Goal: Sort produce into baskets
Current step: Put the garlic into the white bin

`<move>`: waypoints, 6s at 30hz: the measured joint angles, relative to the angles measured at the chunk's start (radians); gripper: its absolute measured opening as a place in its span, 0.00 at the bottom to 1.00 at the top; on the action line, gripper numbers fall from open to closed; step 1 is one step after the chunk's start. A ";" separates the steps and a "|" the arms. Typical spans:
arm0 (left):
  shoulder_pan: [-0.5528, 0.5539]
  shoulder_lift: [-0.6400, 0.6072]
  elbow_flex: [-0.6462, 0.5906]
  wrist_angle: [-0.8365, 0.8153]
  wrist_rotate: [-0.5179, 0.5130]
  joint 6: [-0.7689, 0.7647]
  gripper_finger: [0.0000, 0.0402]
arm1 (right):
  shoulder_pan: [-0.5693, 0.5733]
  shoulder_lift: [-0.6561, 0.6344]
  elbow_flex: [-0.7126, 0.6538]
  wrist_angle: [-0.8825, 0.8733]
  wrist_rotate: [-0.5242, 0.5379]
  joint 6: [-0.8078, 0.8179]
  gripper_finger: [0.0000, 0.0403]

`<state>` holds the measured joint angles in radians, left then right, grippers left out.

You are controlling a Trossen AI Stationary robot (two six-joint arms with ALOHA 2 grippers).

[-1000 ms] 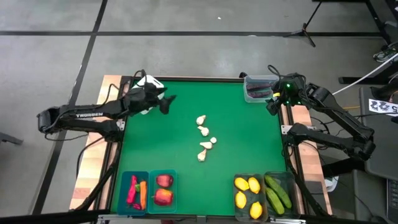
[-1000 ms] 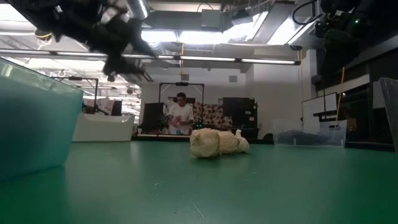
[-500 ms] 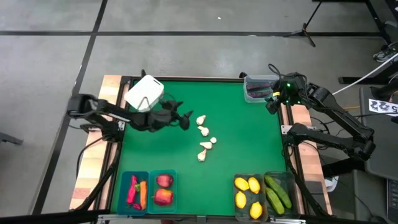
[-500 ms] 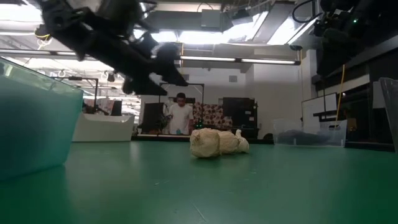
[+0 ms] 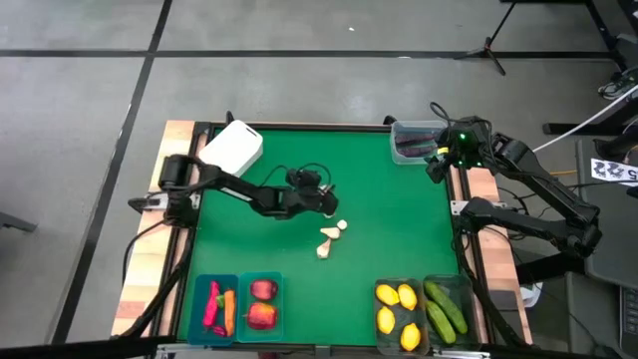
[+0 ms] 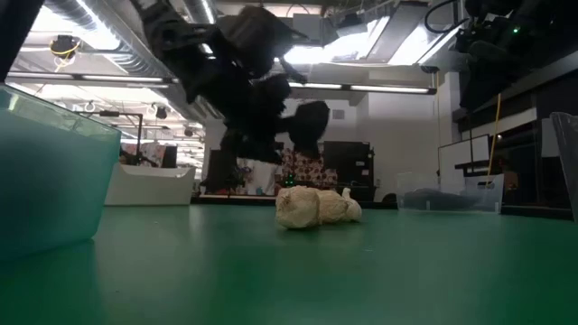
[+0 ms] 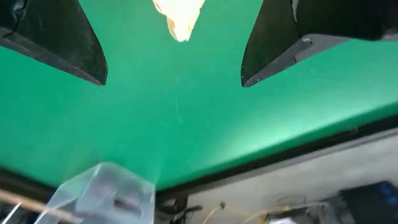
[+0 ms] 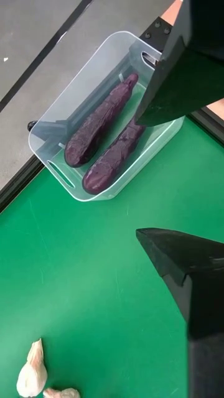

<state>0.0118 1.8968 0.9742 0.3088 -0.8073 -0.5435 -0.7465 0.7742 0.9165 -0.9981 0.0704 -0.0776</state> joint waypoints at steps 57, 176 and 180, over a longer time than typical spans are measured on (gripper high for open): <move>-0.057 0.156 0.051 -0.206 0.020 -0.262 0.42 | 0.000 0.000 0.000 0.000 -0.003 0.021 0.70; -0.056 0.002 -0.161 0.570 0.484 0.472 0.72 | 0.000 0.000 0.000 -0.014 0.000 0.021 0.70; -0.030 0.064 -0.119 0.569 0.484 0.468 0.72 | 0.000 0.000 0.000 -0.014 0.000 0.021 0.70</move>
<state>-0.0186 1.9608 0.8555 0.8774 -0.3233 -0.0754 -0.7467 0.7746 0.9161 -1.0126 0.0704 -0.0563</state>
